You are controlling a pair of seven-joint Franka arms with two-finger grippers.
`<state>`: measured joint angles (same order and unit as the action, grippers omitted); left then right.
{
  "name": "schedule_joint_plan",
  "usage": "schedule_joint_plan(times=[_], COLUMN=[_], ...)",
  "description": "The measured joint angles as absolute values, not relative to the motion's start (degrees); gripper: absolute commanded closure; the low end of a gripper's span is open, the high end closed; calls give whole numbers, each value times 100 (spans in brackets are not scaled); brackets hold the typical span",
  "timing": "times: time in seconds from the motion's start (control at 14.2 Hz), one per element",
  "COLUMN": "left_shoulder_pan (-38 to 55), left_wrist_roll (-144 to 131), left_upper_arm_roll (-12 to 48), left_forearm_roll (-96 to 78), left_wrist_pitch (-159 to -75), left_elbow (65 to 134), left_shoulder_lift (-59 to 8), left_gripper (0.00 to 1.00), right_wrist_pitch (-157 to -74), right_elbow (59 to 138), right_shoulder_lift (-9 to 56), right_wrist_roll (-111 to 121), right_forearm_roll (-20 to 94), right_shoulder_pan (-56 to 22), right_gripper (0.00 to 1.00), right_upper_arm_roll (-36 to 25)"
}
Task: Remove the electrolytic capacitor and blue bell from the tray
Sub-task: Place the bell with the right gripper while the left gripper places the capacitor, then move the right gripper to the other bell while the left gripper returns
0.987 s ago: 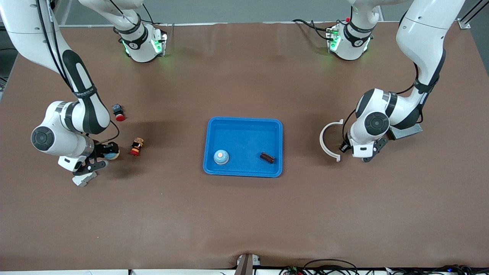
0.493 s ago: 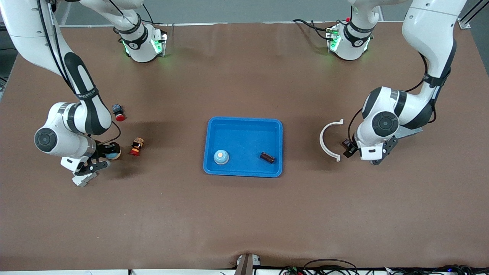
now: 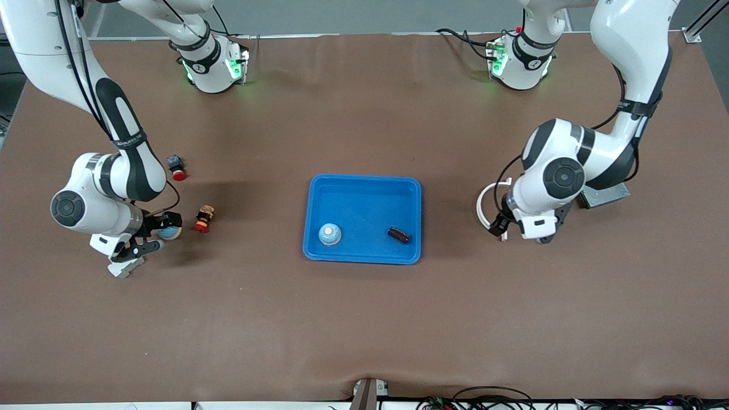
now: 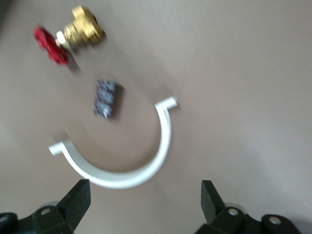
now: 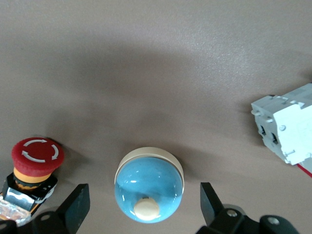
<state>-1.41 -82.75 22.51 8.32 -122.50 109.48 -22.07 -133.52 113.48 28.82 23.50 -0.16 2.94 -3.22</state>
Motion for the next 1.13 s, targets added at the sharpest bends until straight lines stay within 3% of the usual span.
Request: schedule_joint_plan(times=[0.21,0.7,0.78,0.92,1.13], left_shoulder_pan=[372,1369,1456,1562,1785], left_wrist_roll=[-9264,-10283,-10311,-10324,-10324], left_upper_arm_roll=[2279,2240,2223,2209,2078], left_forearm_roll=[814,815,815,816,865], left_wrist_pitch=[-12250,-12284,-12323,-12473,-12662], left_elbow=[10431,8993,8873,8774,8750], left_shoulder_lift=[-2453,-3779,-3890,-4012,-4114], left_gripper=[0,0,0,11,11], right_wrist_pitch=[-13074,-11094,-10915,-10729,-10717], right_elbow=[11168,10079,9947,9742,9566], right_shoulder_lift=[2863,2374,2336,2310,2310], right_wrist_roll=[2289,256,-147,-978,-2269], right_forearm_roll=[-16,485,579,648,669], right_shoulder_pan=[293,-185,-332,-673,-1274], right_gripper=[0,0,0,0,0], right_upper_arm_roll=[-306,-187,-181,-166,-147])
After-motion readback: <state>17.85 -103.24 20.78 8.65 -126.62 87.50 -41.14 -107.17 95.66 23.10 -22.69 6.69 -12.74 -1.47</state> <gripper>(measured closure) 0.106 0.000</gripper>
